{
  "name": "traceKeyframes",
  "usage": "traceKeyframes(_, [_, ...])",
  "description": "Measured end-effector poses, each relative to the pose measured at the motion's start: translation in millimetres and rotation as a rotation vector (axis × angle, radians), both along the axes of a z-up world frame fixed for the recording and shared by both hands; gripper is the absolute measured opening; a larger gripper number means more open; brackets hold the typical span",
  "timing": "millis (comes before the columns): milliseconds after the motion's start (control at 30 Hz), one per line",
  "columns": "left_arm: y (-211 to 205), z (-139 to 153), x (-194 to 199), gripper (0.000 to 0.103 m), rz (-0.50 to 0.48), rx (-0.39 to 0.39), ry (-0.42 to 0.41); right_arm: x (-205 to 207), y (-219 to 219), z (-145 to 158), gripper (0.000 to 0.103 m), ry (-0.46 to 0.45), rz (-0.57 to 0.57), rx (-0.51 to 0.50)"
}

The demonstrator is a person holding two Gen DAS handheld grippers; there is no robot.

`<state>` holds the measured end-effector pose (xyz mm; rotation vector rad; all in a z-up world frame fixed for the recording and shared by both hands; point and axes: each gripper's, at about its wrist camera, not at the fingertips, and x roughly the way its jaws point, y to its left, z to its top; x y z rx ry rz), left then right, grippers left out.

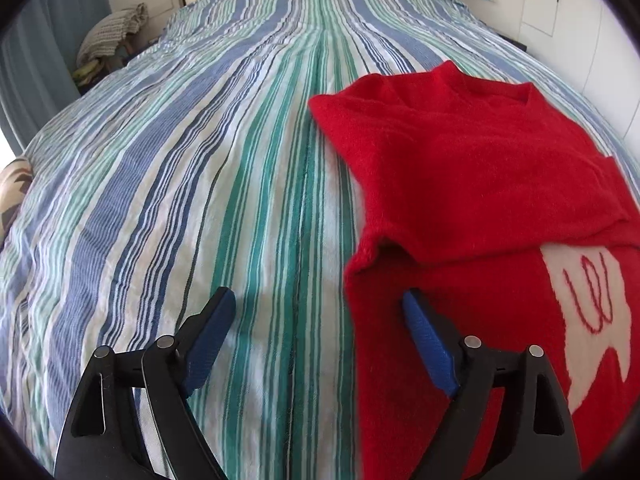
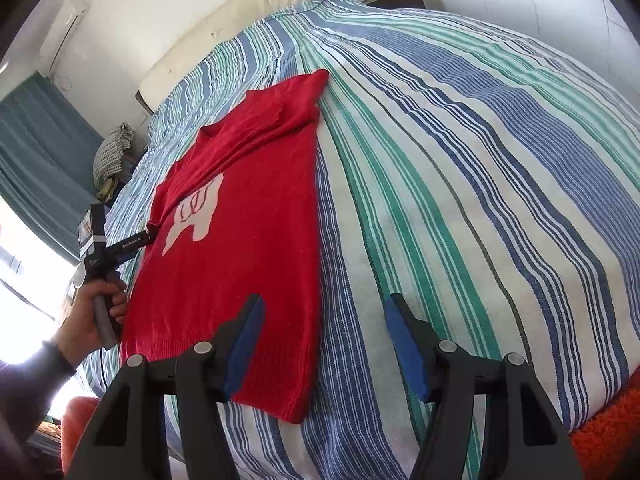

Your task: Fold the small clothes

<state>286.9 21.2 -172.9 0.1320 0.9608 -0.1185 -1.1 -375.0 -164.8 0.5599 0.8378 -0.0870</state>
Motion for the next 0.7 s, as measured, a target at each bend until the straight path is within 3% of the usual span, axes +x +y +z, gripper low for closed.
traceKeyframes(133, [10, 14, -42, 0.087, -0.003, 0.032, 0.016, -5, -1, 7, 0.063, -0.023, -0.009, -0.015])
traceKeyframes(367, [4, 52, -131, 0.095, -0.023, 0.163, -0.080, -9, 5, 14, 0.063, -0.035, -0.015, -0.049])
traceKeyframes(700, [-4, 63, -157, 0.096, -0.016, 0.156, -0.098, -11, 16, 17, 0.067, -0.020, 0.011, -0.144])
